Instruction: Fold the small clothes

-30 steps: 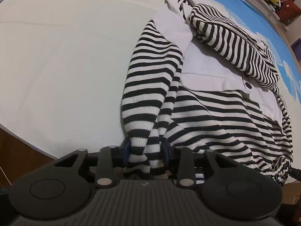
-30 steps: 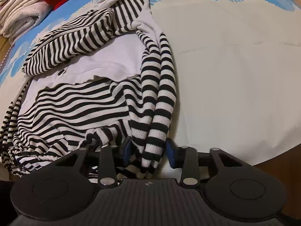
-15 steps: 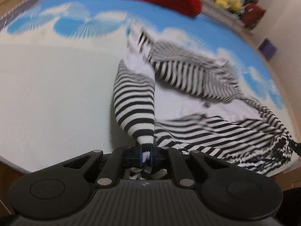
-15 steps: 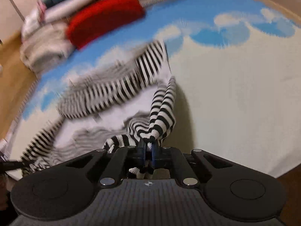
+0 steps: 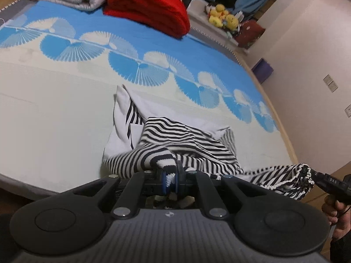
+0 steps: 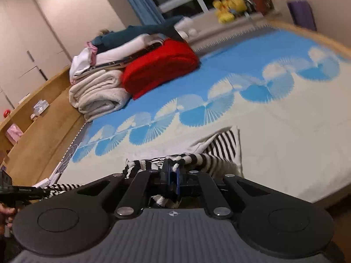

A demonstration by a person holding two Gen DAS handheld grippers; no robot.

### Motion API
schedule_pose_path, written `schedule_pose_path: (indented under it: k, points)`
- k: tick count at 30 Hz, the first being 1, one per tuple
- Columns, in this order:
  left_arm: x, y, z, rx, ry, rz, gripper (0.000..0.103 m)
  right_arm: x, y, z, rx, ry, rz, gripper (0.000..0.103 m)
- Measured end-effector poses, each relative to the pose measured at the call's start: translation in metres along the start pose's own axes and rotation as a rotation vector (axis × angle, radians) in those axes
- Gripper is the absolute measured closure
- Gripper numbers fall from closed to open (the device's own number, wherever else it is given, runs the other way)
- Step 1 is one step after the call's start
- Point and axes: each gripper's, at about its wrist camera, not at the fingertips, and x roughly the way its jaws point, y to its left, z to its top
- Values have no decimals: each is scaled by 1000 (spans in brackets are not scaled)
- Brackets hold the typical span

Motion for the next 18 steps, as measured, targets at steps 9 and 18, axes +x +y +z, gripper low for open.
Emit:
schedule_pose_path:
  k: [9, 18]
  points:
    - [129, 35, 82, -20, 79, 80, 95, 140, -47, 57, 105, 86, -119, 99]
    - [214, 96, 129, -234, 137, 77, 75, 285, -94, 78, 193, 187, -296, 84]
